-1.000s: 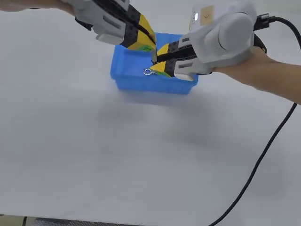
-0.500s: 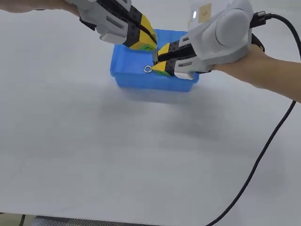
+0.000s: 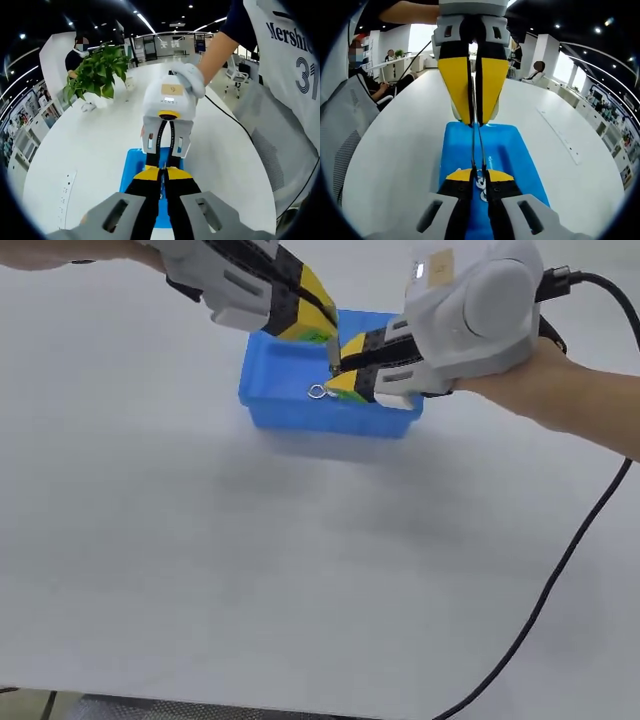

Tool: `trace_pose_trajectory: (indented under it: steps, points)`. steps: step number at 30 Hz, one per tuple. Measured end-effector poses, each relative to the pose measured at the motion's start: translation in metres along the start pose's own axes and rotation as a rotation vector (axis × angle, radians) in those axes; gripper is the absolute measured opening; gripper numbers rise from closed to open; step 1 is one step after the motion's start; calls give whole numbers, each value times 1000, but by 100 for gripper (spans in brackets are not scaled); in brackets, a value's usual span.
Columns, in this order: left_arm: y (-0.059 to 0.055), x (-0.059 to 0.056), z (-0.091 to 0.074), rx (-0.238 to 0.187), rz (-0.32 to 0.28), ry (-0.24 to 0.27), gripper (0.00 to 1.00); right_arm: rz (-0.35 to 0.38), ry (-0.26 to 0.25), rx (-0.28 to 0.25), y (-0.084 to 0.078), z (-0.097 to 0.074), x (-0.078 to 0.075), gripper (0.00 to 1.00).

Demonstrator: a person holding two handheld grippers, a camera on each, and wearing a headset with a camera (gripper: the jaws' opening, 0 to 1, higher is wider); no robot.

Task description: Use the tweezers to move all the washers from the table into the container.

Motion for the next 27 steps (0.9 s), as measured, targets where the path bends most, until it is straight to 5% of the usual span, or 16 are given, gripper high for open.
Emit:
trace_pose_trajectory:
  steps: [17,27]
  points:
    - [24,-28,-36,-67,7,25,6,13,-21,-69,13,-55,21,7]
    - [14,-61,-38,-65,-36,-5,6,-11,35,-51,12,-71,57,7]
Point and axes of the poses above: the centre of the closed fingertips' face, and the gripper's own axes: z roughly forward along the fingers, x roughly to its left, y roughly out of its top, the point moved 3 cm from there along -z, roughly backward along the fingers, and after that the axes turned 15 degrees about x, right-handed, at the moved point
